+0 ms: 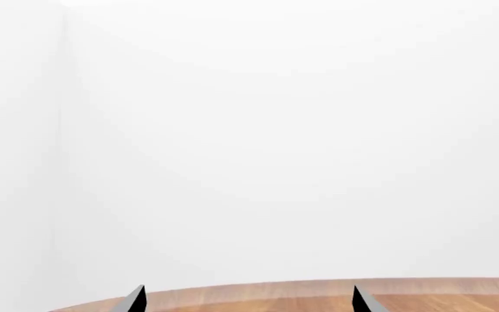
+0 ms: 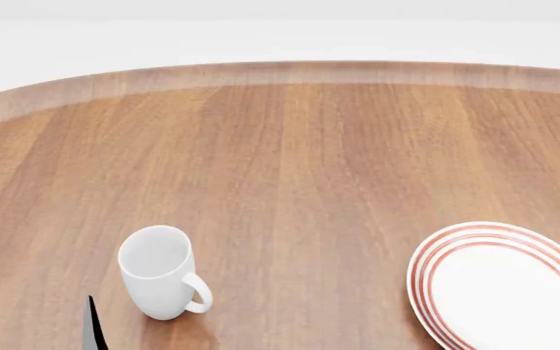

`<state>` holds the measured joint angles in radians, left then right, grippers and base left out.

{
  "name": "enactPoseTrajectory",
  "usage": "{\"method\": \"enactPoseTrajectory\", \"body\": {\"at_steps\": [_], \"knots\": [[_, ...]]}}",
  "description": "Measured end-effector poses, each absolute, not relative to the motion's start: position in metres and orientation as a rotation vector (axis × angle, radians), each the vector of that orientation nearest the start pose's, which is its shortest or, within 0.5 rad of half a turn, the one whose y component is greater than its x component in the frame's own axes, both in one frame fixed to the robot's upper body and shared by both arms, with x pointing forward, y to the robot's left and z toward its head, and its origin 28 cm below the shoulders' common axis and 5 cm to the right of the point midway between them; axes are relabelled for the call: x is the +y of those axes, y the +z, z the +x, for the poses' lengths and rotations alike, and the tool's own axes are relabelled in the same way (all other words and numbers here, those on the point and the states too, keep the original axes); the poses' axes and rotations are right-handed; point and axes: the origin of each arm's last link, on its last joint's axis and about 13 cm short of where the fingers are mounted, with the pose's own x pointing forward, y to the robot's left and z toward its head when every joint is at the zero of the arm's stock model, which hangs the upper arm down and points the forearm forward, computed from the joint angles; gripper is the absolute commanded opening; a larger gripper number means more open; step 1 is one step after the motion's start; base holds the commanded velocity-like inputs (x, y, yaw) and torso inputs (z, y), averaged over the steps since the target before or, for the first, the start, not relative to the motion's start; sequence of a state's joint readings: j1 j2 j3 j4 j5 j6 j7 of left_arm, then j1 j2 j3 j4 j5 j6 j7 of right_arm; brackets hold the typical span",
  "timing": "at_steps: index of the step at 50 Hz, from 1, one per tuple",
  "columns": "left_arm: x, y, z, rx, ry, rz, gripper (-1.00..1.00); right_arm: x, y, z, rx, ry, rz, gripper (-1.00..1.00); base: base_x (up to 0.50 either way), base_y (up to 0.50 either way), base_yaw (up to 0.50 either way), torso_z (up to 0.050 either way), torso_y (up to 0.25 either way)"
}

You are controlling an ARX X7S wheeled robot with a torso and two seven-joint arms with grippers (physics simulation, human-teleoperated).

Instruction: Pick up the red mug and put it on the plate

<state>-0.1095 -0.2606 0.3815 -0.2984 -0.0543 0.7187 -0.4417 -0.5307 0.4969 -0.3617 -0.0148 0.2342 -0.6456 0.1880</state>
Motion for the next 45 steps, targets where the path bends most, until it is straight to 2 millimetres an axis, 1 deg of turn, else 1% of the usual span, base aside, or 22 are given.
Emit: {"method": "enactPoseTrajectory", "body": {"at_steps": [28,45], "knots": [[0.206,0.013,0.219,-0.487,0.041,0.042,1.0,-0.139,-0.033,0.047,0.057,0.243,-0.011,1.0,0.0,0.0,0.0,0.0,0.0],[0.206,0.013,0.22,-0.488,0.041,0.041,1.0,-0.14,-0.043,0.047,0.079,0.245,0.002,1.0,0.0,0.0,0.0,0.0,0.0]]}}
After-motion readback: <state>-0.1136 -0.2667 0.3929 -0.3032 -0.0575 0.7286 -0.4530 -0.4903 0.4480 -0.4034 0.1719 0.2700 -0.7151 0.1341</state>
